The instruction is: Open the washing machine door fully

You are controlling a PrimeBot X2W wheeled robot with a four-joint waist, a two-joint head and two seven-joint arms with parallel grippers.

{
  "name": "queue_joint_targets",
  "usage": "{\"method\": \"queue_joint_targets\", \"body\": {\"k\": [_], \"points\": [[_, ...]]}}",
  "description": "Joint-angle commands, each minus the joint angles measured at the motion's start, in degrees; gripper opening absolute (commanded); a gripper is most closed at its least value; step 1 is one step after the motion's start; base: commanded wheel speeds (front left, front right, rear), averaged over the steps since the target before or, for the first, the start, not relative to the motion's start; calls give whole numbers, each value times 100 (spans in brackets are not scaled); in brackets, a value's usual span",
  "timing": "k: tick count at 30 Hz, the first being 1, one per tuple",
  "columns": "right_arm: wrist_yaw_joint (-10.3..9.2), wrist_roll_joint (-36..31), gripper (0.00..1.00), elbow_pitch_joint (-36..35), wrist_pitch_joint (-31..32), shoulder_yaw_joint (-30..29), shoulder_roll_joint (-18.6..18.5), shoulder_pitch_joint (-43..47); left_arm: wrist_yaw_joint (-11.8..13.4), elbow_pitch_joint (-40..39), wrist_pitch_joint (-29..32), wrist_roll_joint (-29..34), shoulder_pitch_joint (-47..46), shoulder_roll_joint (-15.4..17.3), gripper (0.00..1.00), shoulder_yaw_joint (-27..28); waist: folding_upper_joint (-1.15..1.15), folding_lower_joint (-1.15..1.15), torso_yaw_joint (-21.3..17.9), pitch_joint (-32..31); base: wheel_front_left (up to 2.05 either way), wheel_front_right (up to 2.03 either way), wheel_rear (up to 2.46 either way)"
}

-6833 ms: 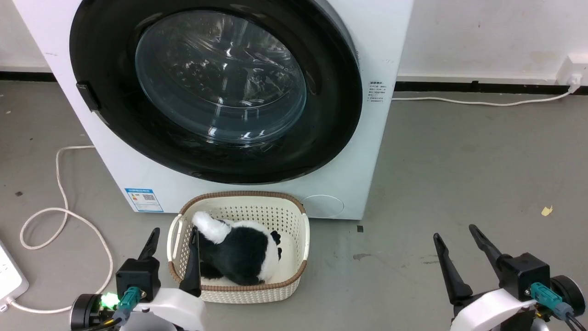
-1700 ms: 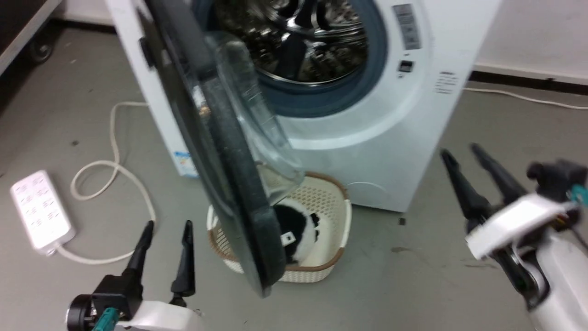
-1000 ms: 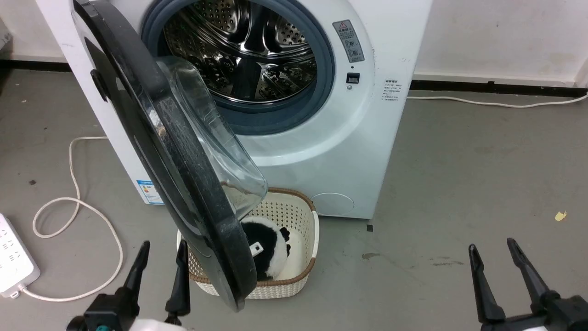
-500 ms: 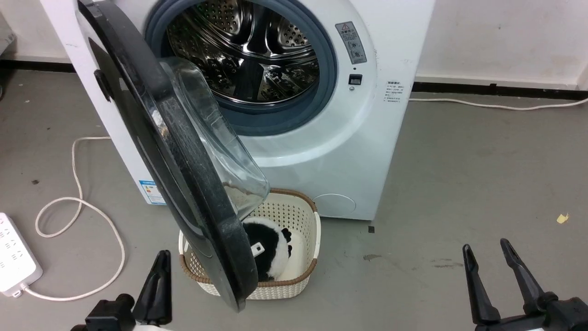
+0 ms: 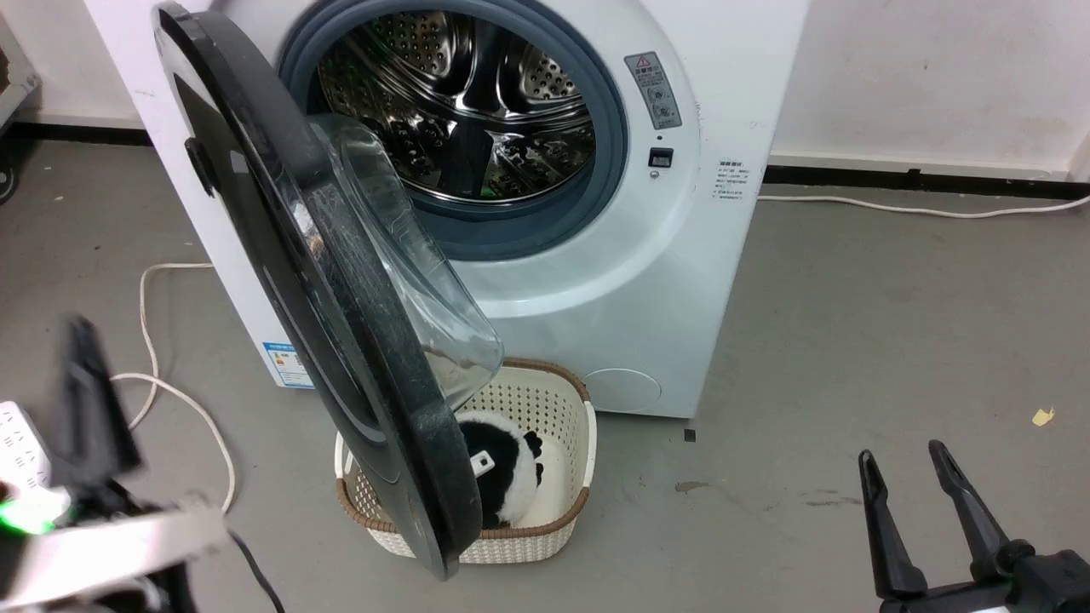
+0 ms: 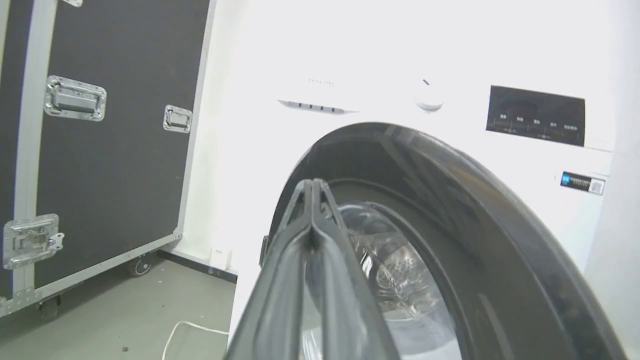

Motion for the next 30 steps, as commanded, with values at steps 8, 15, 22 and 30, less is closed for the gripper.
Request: {"method": "queue_joint_targets", "body": {"k": [8,15,22,30], "points": [[5,68,100,35,-25,7,27,1,-47,-1116,-30,221,-455,116,0,61,0,0,-66,-66,0,0,0],[5,100,100,85,-25,45,27,64,-170,-1576,214,484,-346,189,0,-830,0,0,-67,-98,0,0,0],[5,182,100,120,-25,4,27,51,-255,-1394,701,719,88,329,0,-2278,0,0,4,-67,0,0,0],[5,216,100,191,-25,33,27,15,-273,-603,1092,590,440,424,0,-3243,0,0,64,56,0,0,0]]}}
